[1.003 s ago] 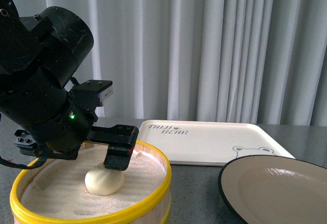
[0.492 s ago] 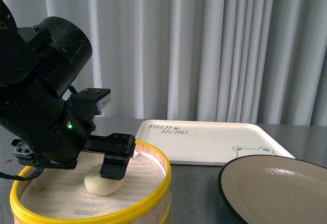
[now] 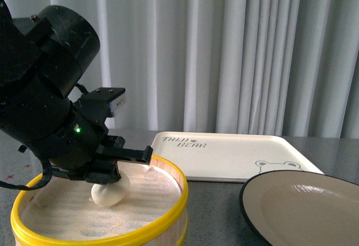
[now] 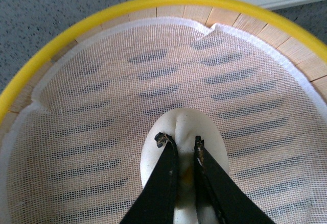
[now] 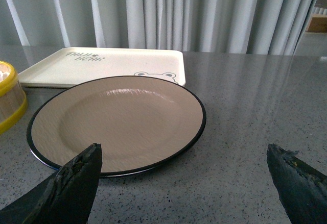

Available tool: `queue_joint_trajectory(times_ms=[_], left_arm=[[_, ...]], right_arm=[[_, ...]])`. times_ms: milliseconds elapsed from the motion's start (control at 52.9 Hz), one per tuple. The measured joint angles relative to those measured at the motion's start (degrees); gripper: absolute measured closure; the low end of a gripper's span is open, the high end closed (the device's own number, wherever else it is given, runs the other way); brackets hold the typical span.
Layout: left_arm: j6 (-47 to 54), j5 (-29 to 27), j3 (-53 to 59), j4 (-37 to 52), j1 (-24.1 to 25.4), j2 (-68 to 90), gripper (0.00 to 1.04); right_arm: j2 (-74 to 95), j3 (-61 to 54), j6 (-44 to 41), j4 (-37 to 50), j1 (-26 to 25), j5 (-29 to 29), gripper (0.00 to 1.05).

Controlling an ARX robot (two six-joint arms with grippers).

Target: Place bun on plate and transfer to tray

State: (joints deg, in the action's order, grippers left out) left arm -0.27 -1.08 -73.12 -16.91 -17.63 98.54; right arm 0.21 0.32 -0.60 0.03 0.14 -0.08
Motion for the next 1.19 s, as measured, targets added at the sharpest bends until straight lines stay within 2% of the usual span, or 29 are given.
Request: queue_joint_trajectory(times_ms=[265,492,549,681,1040,1192], left_arm=[[2.27,1.88,-0.33,0.0,-1.2,-3.58,1.01],[8.46,9.25,-1.07,5.9,-8.81,-4.2,1.01],[10.86,11.37,-2.82,7.08,-12.0,-3.28,1.01],[13.4,12.63,-6.88,7.87,-15.87,0.61,1.01],[15.32,11.02,-16.2,3.67,-22.58,11.52,1.01],[14.69,9.14,-20.79,-1.11,-25.2,15.28,1.01]], right_arm=[[0.0,0.0,0.0,0.0,0.0,0.0,0.09],[0.0,0.0,0.0,0.0,0.0,0.0,0.09],[0.0,0.0,0.0,0.0,0.0,0.0,0.09],[0.0,0.0,0.0,0.0,0.0,0.0,0.09],[0.0,0.0,0.0,0.0,0.0,0.0,0.09],[0.0,0.0,0.0,0.0,0.0,0.0,0.09]])
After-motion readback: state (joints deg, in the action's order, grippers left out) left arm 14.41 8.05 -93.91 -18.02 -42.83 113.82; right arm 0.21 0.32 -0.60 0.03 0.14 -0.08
